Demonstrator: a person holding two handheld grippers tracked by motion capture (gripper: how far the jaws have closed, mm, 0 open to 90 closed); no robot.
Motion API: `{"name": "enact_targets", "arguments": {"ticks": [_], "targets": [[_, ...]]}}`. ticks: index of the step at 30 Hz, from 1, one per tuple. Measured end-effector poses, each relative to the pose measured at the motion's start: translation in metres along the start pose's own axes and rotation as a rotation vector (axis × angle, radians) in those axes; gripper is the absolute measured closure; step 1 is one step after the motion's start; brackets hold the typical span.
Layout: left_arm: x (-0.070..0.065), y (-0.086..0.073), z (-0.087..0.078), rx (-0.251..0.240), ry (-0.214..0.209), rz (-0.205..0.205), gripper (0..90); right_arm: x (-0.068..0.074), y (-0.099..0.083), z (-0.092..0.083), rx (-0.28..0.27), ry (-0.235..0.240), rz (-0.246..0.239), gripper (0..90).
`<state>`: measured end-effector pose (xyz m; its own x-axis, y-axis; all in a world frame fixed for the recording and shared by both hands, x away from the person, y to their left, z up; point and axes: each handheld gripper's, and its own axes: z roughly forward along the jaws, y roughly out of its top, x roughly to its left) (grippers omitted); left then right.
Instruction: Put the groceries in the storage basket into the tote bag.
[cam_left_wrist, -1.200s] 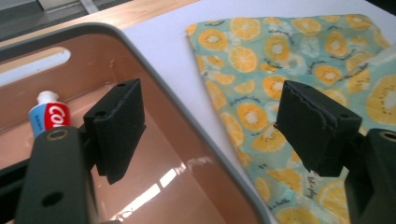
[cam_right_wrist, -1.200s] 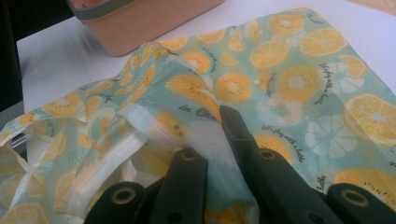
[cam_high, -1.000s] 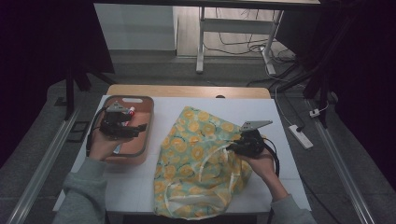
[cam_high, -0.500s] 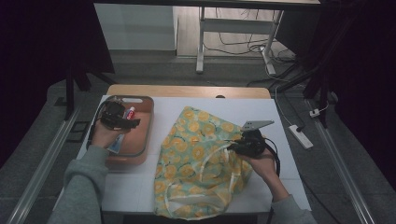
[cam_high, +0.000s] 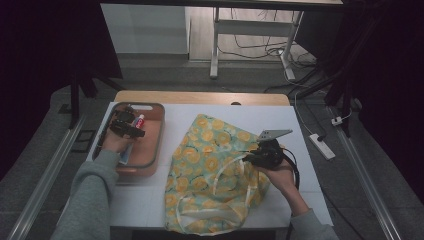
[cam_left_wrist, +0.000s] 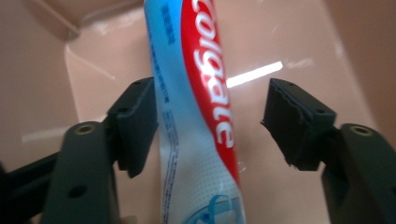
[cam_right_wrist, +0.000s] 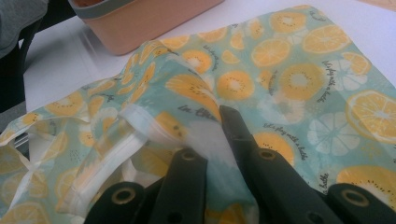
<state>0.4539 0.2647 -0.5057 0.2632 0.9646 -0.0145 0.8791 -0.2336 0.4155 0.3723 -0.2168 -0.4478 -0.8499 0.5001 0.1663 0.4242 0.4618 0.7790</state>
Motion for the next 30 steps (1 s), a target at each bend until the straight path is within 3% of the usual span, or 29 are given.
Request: {"name": "enact_targets", "arguments": {"ticks": [3, 4, 9, 13, 18, 21, 24, 30], "targets": [[0.001, -0.001, 0.005, 0.049, 0.054, -0.02, 46.5, -0.001, -0.001, 0.0, 0.0, -0.001, 0.001, 87.0], [0.003, -0.001, 0.005, 0.053, 0.046, -0.029, 53.0, -0.001, -0.001, 0.0, 0.001, -0.002, 0.002, 87.0], [0.002, -0.002, 0.004, 0.059, 0.06, -0.018, 63.1, 0.0, 0.0, 0.001, 0.002, -0.003, -0.002, 87.0], [0.004, -0.002, -0.002, 0.033, 0.054, -0.015, 72.9, 0.0, 0.0, -0.001, -0.001, -0.004, -0.001, 87.0], [0.013, -0.005, -0.007, 0.003, -0.021, -0.044, 75.7, -0.001, 0.0, -0.001, -0.006, -0.006, 0.001, 87.0], [0.014, -0.006, -0.02, -0.057, -0.041, -0.038, 76.1, -0.002, 0.0, -0.002, -0.009, -0.007, 0.002, 87.0], [0.012, -0.007, -0.043, -0.153, -0.095, -0.023, 76.3, -0.003, 0.0, -0.003, -0.013, -0.01, 0.007, 87.0], [-0.003, -0.022, -0.107, -0.371, -0.199, 0.064, 76.3, -0.003, 0.0, -0.003, -0.017, -0.015, 0.008, 87.0]]}}
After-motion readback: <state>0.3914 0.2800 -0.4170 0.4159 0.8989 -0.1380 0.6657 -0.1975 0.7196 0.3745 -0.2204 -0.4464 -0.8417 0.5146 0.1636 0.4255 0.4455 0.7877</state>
